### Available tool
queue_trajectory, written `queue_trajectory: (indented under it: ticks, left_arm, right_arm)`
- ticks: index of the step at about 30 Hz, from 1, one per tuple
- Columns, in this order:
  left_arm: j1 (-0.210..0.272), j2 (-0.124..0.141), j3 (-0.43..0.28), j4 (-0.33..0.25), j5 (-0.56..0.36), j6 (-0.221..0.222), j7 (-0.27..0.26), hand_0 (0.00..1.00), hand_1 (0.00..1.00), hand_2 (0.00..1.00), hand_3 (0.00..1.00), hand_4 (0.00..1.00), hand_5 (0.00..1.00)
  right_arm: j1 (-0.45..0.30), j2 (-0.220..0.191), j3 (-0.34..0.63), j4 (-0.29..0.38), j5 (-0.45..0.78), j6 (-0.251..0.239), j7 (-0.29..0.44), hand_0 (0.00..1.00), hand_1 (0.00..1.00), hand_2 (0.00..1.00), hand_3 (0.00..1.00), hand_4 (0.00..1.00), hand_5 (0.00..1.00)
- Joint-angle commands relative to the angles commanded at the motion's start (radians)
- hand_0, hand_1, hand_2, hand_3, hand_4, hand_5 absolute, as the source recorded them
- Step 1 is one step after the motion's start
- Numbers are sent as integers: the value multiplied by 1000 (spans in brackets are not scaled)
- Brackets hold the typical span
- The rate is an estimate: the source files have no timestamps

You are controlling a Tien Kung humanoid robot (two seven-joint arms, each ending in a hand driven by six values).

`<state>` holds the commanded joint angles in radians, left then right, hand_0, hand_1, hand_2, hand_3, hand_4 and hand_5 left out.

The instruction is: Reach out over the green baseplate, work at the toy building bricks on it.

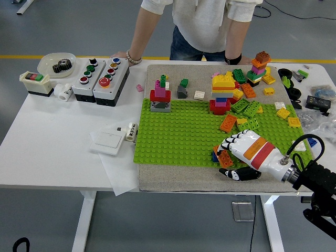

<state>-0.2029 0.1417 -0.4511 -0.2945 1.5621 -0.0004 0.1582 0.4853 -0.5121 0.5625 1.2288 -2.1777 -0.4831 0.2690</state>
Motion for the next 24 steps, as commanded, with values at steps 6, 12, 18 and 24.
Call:
queue_trajectory:
  ticks: [6,12,18,24]
  left_arm:
    - [0,1,1,0,0,-1,0,634,650,698,612,668,664]
    - [-1,1,-1,0,3,-2,0,632,651,696,612,669,664]
    - [0,1,-2,-1,5,-4,1,633,651,697,612,668,663]
    - [1,1,-3,-1,8,-5,1,633,650,699,612,667,662]
  right_arm:
    - [2,5,-1,-8,-2,0,-1,328,489,578,588,767,441]
    - [4,6,-2,-11,-4,0,-3,325,488,579,598,767,443]
    - [8,12,-6,-11,-7,3,-8,321,486,579,607,766,442]
    - [9,19,-9,-14,-8,3,-10,316,483,579,613,766,442]
